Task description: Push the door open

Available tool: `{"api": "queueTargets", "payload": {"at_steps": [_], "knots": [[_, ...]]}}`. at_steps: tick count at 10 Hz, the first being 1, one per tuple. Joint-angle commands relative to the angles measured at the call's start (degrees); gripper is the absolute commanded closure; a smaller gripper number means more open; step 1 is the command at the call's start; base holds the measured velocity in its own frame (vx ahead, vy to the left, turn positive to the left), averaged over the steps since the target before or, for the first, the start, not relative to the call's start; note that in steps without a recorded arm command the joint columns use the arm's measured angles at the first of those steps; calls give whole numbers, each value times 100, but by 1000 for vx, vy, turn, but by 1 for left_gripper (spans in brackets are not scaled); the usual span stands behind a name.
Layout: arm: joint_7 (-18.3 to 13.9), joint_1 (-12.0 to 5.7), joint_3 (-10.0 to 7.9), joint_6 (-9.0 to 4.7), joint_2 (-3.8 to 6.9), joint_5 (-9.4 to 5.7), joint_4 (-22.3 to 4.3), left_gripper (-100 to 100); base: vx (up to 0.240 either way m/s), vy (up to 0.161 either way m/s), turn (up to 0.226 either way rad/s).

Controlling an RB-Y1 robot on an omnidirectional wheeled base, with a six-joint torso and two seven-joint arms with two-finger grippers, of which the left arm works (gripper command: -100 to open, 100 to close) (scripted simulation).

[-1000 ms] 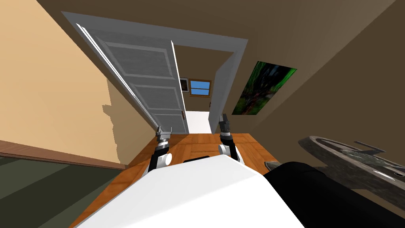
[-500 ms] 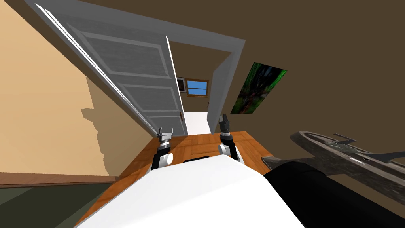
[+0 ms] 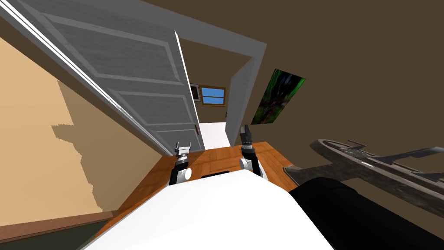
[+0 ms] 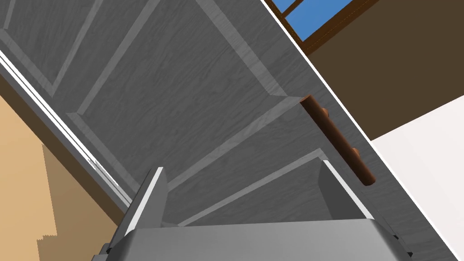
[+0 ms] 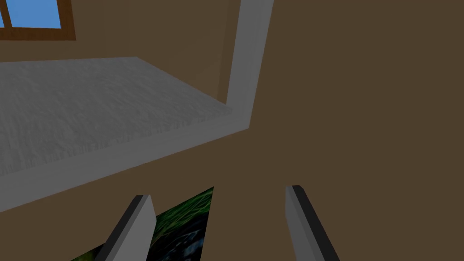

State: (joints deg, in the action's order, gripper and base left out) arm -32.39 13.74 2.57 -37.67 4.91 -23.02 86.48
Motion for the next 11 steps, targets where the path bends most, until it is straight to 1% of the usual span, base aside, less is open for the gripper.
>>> {"api": "queueTargets", "payload": {"at_steps": [1, 5, 11], "knots": [[-163, -78, 15, -73, 6, -104, -215, -100, 61, 83, -122], [-517, -255, 72, -267, -16, -340, -737, -100, 64, 94, -136], [-1029, -512, 154, -546, -90, -681, -1491, -100, 64, 89, -137]]}}
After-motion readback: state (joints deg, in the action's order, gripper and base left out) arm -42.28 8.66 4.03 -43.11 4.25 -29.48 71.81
